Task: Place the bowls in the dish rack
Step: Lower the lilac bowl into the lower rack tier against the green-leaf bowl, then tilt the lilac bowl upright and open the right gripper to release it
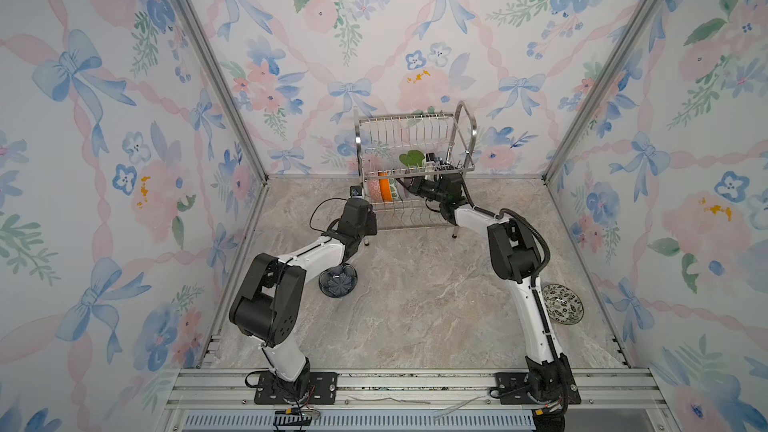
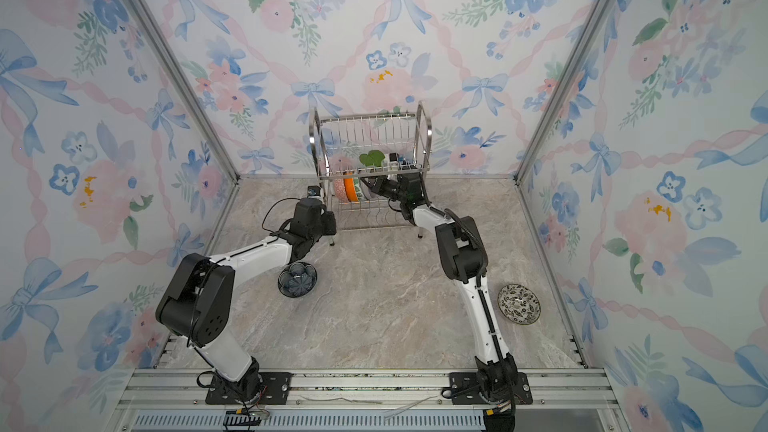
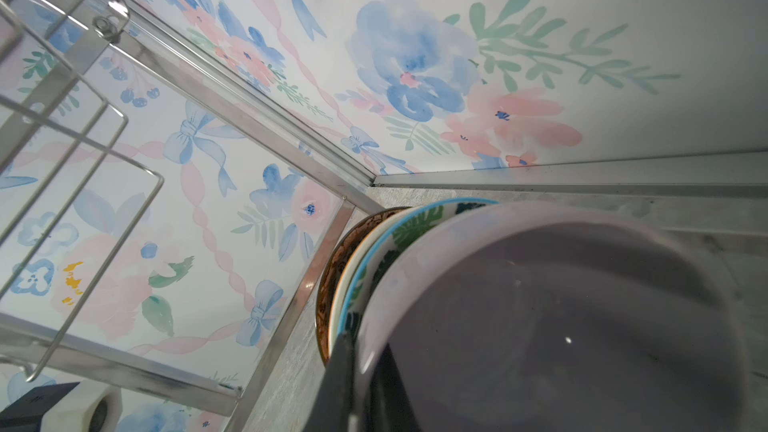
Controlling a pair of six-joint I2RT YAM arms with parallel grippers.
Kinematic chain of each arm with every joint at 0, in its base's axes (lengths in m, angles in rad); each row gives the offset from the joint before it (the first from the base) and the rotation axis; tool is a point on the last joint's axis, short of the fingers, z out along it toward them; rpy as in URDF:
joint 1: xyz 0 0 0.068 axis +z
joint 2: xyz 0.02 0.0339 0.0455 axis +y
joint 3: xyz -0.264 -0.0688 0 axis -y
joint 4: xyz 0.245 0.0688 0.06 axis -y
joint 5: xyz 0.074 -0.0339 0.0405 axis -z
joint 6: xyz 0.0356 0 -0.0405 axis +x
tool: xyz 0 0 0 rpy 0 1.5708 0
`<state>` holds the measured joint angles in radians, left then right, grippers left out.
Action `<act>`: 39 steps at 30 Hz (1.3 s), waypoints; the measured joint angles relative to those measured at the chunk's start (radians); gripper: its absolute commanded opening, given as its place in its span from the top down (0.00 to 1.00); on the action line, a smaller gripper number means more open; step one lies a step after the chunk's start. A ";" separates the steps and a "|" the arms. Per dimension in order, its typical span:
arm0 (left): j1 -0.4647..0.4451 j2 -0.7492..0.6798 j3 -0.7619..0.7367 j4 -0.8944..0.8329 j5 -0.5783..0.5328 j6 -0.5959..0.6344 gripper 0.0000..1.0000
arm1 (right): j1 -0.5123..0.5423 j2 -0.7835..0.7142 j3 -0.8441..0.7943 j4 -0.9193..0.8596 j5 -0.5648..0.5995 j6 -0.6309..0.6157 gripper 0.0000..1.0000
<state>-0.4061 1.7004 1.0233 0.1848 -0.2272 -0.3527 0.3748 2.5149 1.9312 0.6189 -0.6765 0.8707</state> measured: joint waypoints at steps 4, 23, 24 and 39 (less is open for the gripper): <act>0.000 0.000 0.000 0.000 0.000 0.000 1.00 | 0.001 0.012 0.019 -0.005 -0.019 0.000 0.90; 0.000 0.001 0.000 0.001 -0.001 -0.007 1.00 | 0.001 0.053 0.088 -0.025 -0.043 0.087 0.83; 0.000 0.001 0.000 0.001 -0.001 -0.007 1.00 | 0.001 0.053 0.088 -0.025 -0.043 0.086 0.83; 0.000 0.001 0.000 0.000 -0.001 -0.007 1.00 | 0.001 0.014 0.029 -0.068 -0.030 -0.024 0.77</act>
<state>-0.4061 1.7016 1.0233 0.1852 -0.2279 -0.3595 0.3756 2.5294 1.9606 0.5514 -0.7063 0.8467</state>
